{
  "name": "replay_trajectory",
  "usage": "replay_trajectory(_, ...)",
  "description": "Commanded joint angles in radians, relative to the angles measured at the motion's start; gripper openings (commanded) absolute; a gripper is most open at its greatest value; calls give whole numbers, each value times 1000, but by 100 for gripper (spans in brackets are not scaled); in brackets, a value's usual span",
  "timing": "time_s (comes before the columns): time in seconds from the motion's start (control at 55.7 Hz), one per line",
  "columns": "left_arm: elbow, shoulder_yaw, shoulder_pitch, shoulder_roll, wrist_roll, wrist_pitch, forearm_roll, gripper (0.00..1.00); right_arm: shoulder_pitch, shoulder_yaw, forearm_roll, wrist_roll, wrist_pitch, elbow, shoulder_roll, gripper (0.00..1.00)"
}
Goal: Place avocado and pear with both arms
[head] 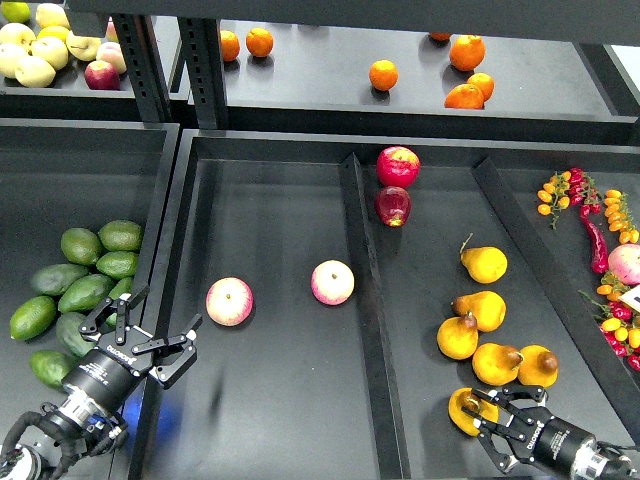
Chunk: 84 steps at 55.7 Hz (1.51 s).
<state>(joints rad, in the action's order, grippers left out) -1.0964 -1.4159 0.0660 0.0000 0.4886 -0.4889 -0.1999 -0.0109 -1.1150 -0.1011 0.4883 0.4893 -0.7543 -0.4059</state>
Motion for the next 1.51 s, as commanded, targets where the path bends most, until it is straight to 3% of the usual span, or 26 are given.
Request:
replay_trajectory(0.0,1,0,0,0,0,0,-1,99,-1,-2,0,0,-1,0,1,23)
replay_trajectory(0.108,1,2,0,0,0,0,-1,99,-3,-3,1,0,-1,-3,1,65)
replay_trajectory(0.215,1,2,0,0,0,0,-1,99,-4,-3,0,0,-1,-11,-5,82)
replay_trajectory(0.269,1,3,0,0,0,0,-1,99,-8,-3,0,0,-1,-19,-16,99)
replay_trajectory(0.449,4,5,8,0,0,0,-1,99,-35,-3,-11,0,-1,-69,-67,99)
replay_trajectory(0.772,1,3,15,0,0,0,-1,99,-104,-86,-123,0,-1,-342,-274,99)
replay_trajectory(0.952,1,3,15,0,0,0,-1,99,-63,-149,-192,0,-109,-422,-303,99)
replay_trajectory(1.203,0,3,17,0,0,0,-1,99,75,-212,-223,0,-334,-458,-194,99)
replay_trajectory(1.49,0,3,18,0,0,0,-1,99,177,-367,-218,0,-698,-474,91,99)
